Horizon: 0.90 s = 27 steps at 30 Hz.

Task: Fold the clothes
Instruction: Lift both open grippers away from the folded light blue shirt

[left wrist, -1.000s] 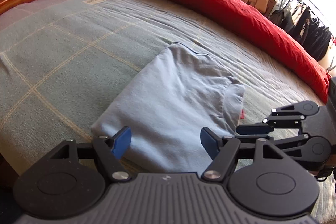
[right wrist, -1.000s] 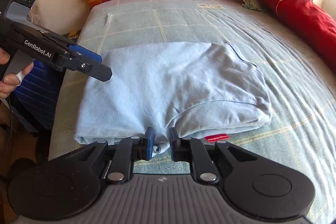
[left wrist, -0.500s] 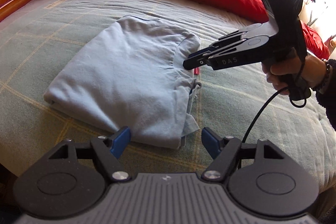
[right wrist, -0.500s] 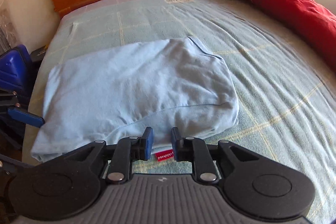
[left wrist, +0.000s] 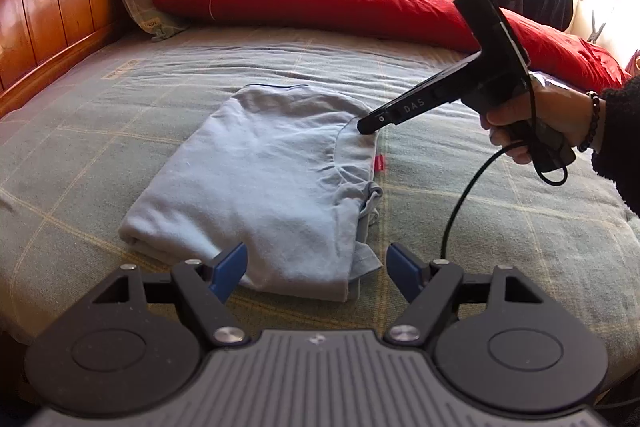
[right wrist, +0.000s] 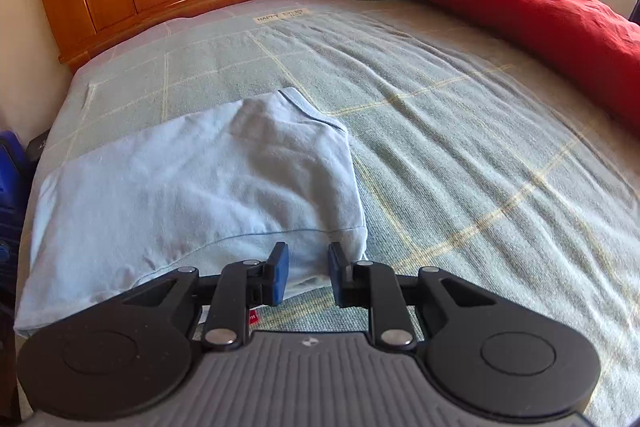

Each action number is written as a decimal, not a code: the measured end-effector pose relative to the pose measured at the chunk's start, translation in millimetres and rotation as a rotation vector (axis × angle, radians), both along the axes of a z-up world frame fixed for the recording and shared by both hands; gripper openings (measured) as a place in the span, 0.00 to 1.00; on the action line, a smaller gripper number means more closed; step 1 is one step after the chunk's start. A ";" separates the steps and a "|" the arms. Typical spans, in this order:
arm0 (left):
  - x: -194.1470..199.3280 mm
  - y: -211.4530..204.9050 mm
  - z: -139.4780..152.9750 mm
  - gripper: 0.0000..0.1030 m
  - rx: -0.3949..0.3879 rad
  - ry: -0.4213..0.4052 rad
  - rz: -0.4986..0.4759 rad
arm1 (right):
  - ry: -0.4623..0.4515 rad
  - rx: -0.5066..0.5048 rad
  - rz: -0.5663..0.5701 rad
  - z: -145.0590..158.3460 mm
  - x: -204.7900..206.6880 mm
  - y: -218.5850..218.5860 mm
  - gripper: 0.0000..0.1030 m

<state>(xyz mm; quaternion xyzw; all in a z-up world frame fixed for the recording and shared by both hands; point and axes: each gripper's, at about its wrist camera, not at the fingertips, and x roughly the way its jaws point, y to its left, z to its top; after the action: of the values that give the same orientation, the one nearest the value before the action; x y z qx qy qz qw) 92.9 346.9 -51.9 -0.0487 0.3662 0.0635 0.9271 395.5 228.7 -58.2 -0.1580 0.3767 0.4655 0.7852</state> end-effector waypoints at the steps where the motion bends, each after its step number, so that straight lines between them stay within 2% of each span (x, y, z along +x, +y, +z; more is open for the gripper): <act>1: 3.2 2.7 -0.4 0.75 0.000 0.000 0.007 | -0.011 0.000 0.005 3.1 -2.7 -0.7 0.25; 8: 26.0 33.1 -2.8 0.75 0.032 -0.002 0.106 | -0.059 0.003 0.056 16.1 -16.7 2.5 0.27; 11: 34.6 56.9 -14.8 0.76 -0.028 0.026 0.171 | -0.062 0.006 0.069 17.2 -20.8 2.6 0.28; 15: 39.8 73.3 -28.6 0.77 -0.105 0.040 0.189 | -0.054 0.007 0.077 18.0 -25.5 -0.1 0.31; 18: 46.4 70.4 -12.4 0.77 -0.089 0.023 0.168 | -0.050 0.015 0.080 24.2 -34.4 -12.8 0.32; 21: 62.7 67.5 6.9 0.78 -0.072 0.012 0.128 | -0.026 0.040 0.089 32.5 -48.4 -32.4 0.40; 27: 140.4 75.0 18.4 0.78 -0.167 0.054 0.071 | -0.012 0.067 0.108 46.2 -75.3 -59.9 0.50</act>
<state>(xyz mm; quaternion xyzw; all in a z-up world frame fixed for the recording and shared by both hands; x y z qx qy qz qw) 233.3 421.9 -33.4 -0.1368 0.3933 0.0668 0.9067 320.2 168.8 -12.0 -0.1544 0.3471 0.5184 0.7661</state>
